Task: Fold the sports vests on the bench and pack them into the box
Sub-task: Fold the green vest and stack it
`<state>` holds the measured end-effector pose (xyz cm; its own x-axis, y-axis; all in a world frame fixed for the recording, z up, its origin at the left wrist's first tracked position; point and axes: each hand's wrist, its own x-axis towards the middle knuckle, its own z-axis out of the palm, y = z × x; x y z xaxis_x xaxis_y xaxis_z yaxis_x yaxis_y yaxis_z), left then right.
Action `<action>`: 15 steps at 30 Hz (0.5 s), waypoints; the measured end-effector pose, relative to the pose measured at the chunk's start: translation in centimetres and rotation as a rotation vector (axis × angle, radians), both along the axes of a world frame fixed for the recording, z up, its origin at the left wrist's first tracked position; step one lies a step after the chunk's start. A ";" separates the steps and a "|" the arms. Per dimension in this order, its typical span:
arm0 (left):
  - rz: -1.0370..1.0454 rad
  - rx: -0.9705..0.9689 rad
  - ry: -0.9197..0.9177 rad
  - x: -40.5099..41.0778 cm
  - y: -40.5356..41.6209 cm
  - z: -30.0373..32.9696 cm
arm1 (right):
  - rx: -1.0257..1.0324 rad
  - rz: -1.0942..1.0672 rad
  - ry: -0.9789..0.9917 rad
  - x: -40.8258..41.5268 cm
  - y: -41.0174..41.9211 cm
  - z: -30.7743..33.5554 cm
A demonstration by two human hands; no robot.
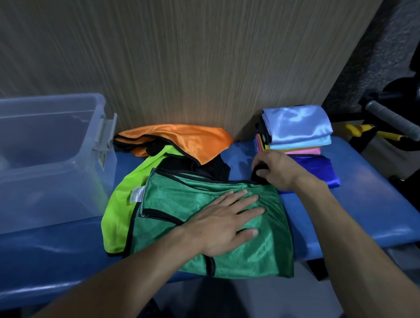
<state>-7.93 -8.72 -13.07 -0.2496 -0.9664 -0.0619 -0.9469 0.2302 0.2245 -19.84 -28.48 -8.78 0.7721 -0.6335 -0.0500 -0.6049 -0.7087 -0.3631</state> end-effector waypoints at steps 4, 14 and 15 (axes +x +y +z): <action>0.005 -0.016 -0.034 0.0 0.2 0.0 | -0.031 -0.104 -0.160 -0.9 0.1 1.2; -0.005 0.077 -0.138 -0.1 -0.1 0.0 | -0.029 -0.228 -0.323 -3.9 1.7 3.3; 0.001 0.084 -0.126 -0.1 -0.2 0.0 | -0.063 -0.200 -0.331 -3.9 2.4 3.5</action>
<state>-7.99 -8.89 -13.04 -0.2343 -0.9566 -0.1732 -0.9689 0.2151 0.1226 -23.72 -26.09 -5.33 0.6009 -0.7671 0.2247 -0.5907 -0.6156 -0.5216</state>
